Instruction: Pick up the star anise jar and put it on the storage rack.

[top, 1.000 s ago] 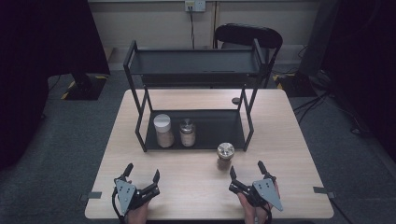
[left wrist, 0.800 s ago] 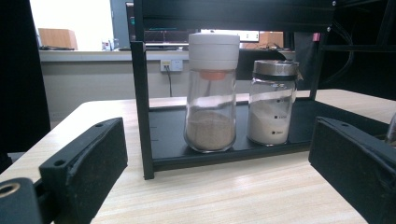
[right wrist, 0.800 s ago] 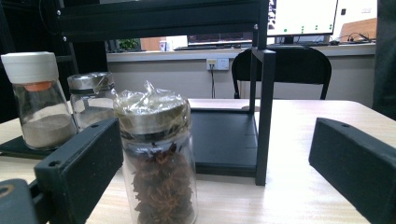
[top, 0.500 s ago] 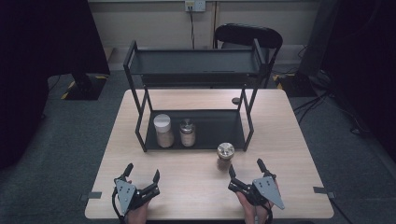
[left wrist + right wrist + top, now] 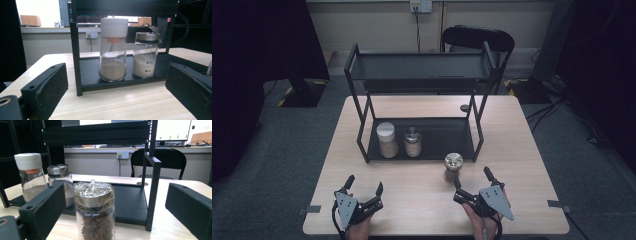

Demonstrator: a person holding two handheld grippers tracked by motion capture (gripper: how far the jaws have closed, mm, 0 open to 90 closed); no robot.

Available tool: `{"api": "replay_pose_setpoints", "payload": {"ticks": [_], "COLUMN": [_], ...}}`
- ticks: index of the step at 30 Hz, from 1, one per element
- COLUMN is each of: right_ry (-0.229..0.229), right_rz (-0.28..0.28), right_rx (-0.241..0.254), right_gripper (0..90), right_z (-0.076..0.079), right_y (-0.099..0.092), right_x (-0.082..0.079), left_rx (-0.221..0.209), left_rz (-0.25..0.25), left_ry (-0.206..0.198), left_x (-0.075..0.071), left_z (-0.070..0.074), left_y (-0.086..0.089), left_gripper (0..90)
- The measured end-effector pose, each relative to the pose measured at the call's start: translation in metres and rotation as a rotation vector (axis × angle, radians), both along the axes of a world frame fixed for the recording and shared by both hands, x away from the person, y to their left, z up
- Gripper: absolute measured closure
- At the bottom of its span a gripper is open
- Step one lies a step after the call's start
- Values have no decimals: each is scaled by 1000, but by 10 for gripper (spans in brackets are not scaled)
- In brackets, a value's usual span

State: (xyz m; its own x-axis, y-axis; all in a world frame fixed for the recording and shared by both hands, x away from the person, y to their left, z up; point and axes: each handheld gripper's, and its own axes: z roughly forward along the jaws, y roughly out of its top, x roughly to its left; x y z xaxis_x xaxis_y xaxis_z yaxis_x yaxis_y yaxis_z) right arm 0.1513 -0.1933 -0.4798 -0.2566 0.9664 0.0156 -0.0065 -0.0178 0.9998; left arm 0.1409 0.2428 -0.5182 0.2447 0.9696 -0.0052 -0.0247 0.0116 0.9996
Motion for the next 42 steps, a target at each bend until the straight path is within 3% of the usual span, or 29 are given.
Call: {"api": "replay_pose_setpoints", "payload": {"ticks": [22,42], "right_ry": [19,45], "right_rz": [48,101], "right_rx": [-28,-55], "right_gripper": [21,18], "right_z": [23,31], "right_y": [3,12], "right_x": [17,40], "left_rx": [-1,0], "left_rz": [1,0], "left_ry": [0,0], "left_x": [0,0], "left_z": [0,0], "left_y": [0,0], "left_gripper": [36,36]}}
